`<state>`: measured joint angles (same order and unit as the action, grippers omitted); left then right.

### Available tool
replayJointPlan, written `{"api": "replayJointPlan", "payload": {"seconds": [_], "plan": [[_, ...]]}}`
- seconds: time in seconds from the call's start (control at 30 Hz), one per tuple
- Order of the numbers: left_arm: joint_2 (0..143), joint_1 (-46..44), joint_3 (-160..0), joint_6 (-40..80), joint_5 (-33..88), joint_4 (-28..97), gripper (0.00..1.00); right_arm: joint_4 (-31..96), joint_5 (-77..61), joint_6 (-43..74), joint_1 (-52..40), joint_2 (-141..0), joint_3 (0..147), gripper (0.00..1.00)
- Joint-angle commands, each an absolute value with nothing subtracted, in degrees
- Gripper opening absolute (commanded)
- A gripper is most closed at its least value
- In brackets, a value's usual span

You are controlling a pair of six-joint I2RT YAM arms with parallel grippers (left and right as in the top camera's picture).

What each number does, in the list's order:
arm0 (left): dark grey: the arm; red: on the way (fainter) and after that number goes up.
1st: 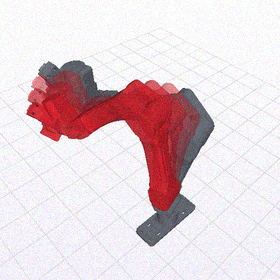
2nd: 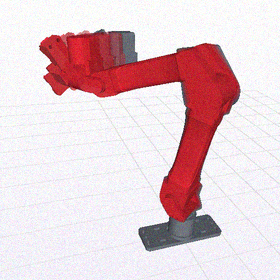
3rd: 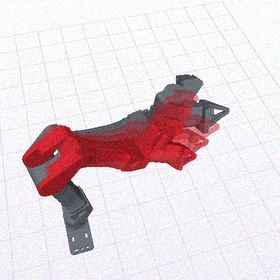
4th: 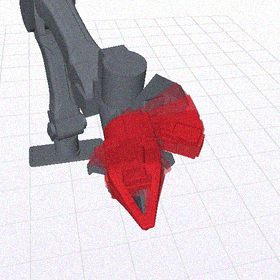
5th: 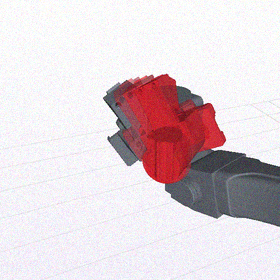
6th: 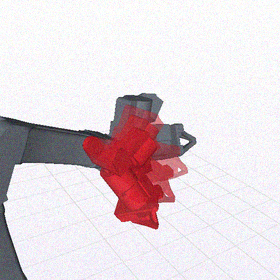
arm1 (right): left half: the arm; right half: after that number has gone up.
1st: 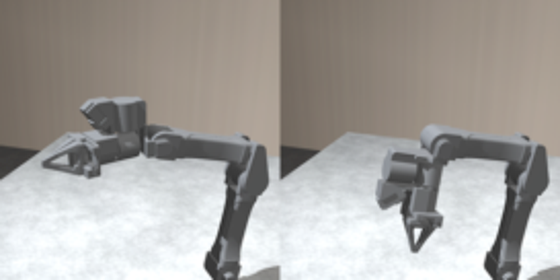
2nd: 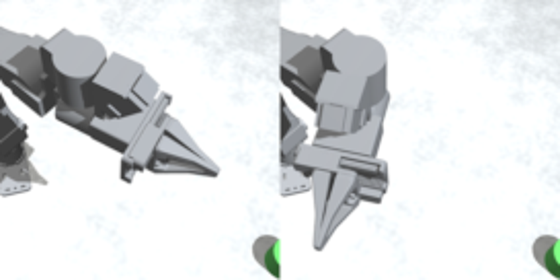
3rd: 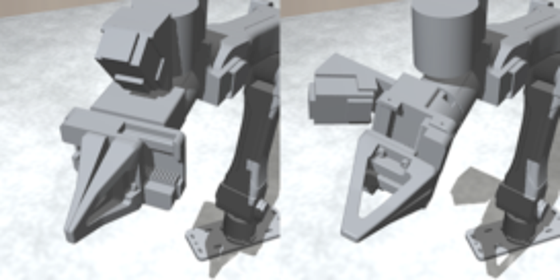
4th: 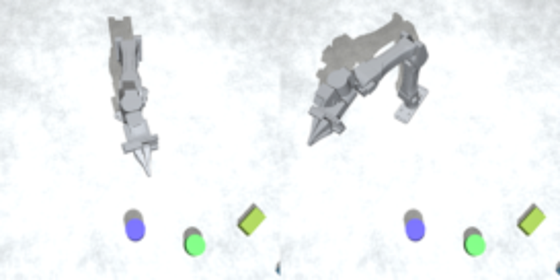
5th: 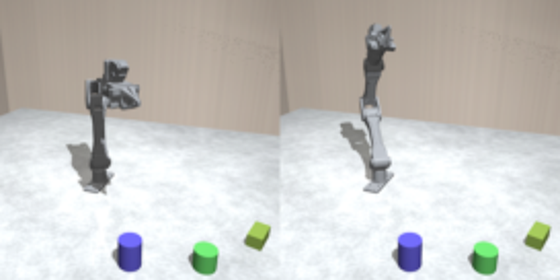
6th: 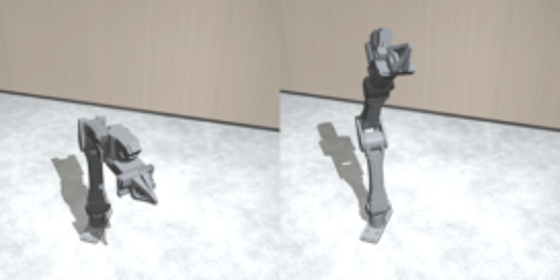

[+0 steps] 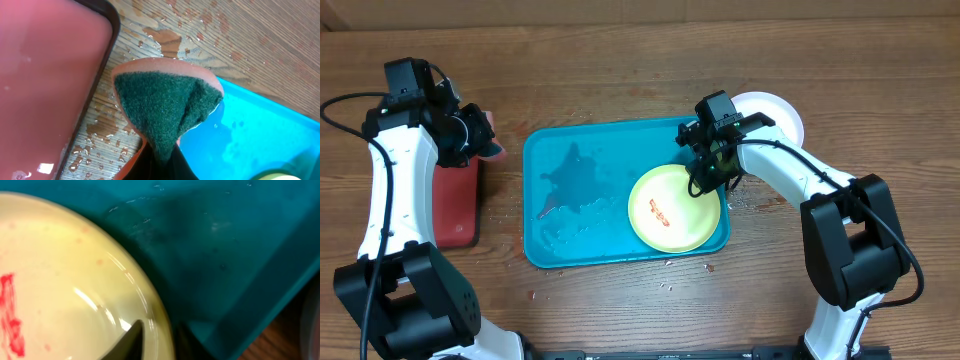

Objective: Clean dirty plates on tray and stack at the side
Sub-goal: 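Grip the yellow plate rim with the right gripper and drag it left, then scrub the yellow plate with the sponge while the right gripper holds it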

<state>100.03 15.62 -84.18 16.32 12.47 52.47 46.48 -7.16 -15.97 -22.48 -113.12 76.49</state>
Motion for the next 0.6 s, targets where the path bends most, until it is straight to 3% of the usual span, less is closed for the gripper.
{"api": "replayJointPlan", "payload": {"seconds": [0.0, 0.2, 0.4, 0.57], "plan": [[99.6, 14.2, -85.2, 15.1, 14.7, 52.9, 0.04, 46.4, -8.2, -11.7, -22.6, -113.8, 76.9, 0.14], [99.6, 11.5, -85.2, 15.0, 15.6, 53.8, 0.04, 43.9, -9.7, -2.4, -24.1, -113.8, 76.9, 0.04], [99.6, 7.0, -85.2, 15.0, 15.6, 54.1, 0.04, 39.7, -10.0, 6.3, -26.5, -114.2, 76.9, 0.04], [99.6, 3.6, -85.3, 15.0, 15.5, 54.0, 0.04, 39.3, -10.5, 7.3, -28.4, -114.3, 76.9, 0.25]]}}
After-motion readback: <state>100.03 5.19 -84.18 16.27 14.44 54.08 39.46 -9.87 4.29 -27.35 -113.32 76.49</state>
